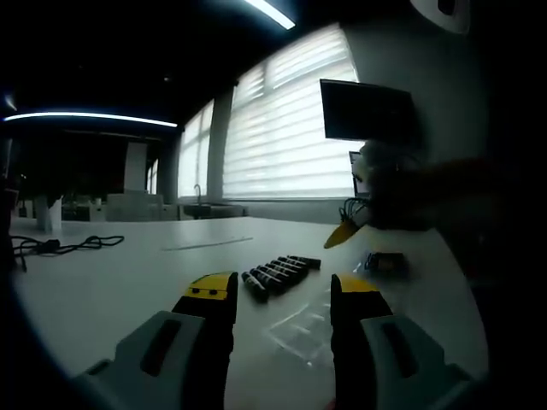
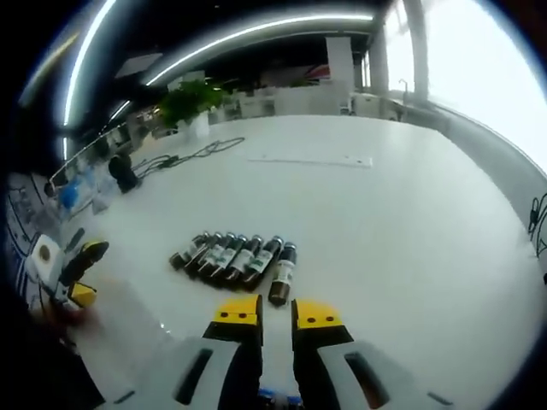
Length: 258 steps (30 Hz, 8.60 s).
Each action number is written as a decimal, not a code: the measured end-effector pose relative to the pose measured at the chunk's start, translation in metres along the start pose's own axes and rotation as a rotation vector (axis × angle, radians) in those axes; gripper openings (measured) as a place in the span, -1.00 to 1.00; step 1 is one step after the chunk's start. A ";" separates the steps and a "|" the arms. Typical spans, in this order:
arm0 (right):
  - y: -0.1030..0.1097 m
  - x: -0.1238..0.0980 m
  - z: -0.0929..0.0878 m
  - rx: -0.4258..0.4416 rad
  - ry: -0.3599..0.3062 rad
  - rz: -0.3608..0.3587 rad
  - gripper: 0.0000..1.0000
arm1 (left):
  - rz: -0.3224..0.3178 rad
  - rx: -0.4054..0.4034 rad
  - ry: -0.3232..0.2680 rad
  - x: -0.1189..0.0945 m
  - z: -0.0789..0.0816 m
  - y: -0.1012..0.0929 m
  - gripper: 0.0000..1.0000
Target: Grip medicine bottles put into box
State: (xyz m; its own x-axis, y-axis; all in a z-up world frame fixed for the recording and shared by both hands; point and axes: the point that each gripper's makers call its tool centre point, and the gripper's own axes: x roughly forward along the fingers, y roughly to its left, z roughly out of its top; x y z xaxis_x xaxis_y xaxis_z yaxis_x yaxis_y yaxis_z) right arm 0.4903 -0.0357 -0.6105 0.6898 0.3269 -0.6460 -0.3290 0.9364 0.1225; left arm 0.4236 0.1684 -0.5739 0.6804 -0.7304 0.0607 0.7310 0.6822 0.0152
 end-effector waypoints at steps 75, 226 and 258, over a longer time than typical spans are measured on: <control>0.009 -0.011 -0.001 0.260 0.044 0.068 -0.88 | -0.003 -0.017 -0.022 -0.001 0.004 0.001 -0.28; 0.041 -0.047 -0.046 0.017 0.055 -0.019 -0.90 | 0.004 -0.012 -0.032 -0.002 0.006 0.001 -0.28; 0.027 -0.011 -0.002 -0.023 0.019 0.011 -0.81 | 0.009 -0.016 -0.036 -0.003 0.007 0.003 -0.28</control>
State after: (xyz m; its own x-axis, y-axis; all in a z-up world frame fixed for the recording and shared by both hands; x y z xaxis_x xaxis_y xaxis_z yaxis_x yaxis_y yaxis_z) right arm 0.4723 -0.0146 -0.6019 0.6741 0.3341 -0.6588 -0.3511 0.9296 0.1122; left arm 0.4234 0.1728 -0.5667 0.6847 -0.7224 0.0968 0.7259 0.6878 -0.0012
